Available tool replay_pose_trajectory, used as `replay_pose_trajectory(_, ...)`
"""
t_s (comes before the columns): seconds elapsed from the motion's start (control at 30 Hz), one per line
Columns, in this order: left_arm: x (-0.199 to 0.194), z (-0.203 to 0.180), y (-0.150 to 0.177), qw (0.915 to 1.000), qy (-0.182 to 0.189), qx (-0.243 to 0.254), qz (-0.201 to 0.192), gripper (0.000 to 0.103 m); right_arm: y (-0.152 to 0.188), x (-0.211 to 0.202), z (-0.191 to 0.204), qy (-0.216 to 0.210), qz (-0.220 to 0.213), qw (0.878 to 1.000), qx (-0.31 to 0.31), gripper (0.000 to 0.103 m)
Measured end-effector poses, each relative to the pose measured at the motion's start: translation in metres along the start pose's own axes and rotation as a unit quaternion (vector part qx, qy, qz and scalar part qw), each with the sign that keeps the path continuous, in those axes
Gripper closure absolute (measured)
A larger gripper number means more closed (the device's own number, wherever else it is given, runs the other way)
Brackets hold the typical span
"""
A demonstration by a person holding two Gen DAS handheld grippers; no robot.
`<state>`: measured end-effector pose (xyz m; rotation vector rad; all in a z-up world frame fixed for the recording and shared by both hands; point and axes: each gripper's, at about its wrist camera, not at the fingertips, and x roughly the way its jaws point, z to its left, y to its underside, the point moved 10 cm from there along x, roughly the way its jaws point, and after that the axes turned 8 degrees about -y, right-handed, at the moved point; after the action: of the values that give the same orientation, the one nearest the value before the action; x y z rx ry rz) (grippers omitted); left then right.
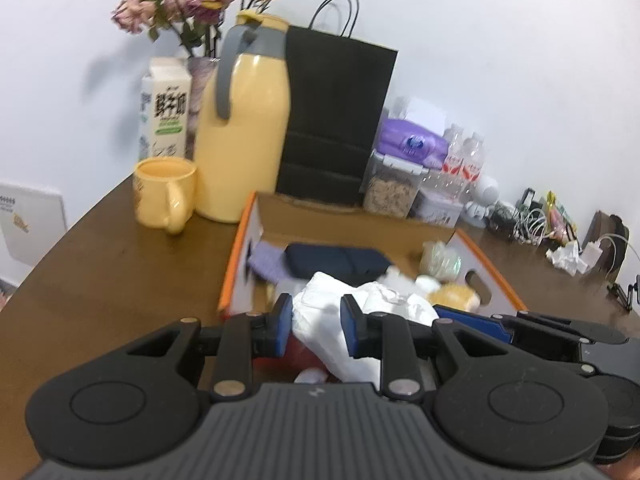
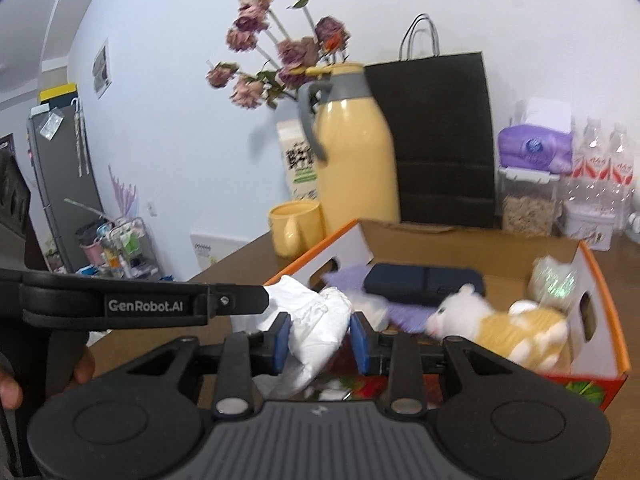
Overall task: Organize objects
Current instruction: 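Carry the white tissue into the box and open both tools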
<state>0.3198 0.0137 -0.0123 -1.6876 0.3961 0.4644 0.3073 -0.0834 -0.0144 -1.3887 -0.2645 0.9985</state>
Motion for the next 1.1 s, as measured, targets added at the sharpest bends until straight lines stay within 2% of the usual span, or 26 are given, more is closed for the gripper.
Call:
replay_pose_trajectory(0.33,0.062,-0.032,-0.036,0.9998,0.019,-0.003,-0.008,0.077,-0.037,0.018,-0.061,0.029,-0.036,0.999,0.008,0.072)
replay_pose_trajectory(0.43,0.083,-0.04,-0.036,0.9997,0.023,0.003,-0.003,0.077,-0.037,0.027,-0.082,0.043,-0.046,0.998,0.025,0.072)
replay_pose_trajectory(0.67,0.107,-0.039,-0.029,0.9999,0.004,0.01,0.009,0.076,-0.024,0.051,-0.105,0.048,-0.026,0.998,0.043,0.072)
replay_pose_trajectory(0.77,0.109,-0.037,-0.028,0.9999,-0.004,0.009,0.007,0.063,-0.02,0.053,-0.106,0.048,-0.02,0.998,0.042,0.07)
replay_pose_trajectory(0.8,0.109,-0.036,-0.028,0.9999,-0.007,0.011,0.003,0.049,-0.019,0.053,-0.107,0.049,-0.019,0.998,0.042,0.069)
replay_pose_trajectory(0.83,0.108,-0.036,-0.029,0.9999,-0.012,0.012,-0.003,0.029,-0.018,0.052,-0.107,0.053,-0.019,0.998,0.04,0.069)
replay_pose_trajectory(0.9,0.103,-0.034,-0.032,0.9994,-0.024,0.014,-0.023,0.006,-0.017,0.05,-0.108,0.062,-0.018,0.997,0.035,0.049)
replay_pose_trajectory(0.93,0.1,-0.032,-0.034,0.9988,-0.031,0.017,-0.035,0.0,-0.017,0.048,-0.108,0.066,-0.019,0.997,0.032,0.043)
replay_pose_trajectory(1.0,0.096,-0.03,-0.038,0.9979,-0.04,0.02,-0.048,0.0,-0.017,0.046,-0.11,0.074,-0.022,0.997,0.029,0.022)
replay_pose_trajectory(1.1,0.096,-0.028,-0.039,0.998,-0.042,0.017,-0.045,0.0,-0.018,0.042,-0.115,0.092,-0.024,0.995,0.028,0.007)
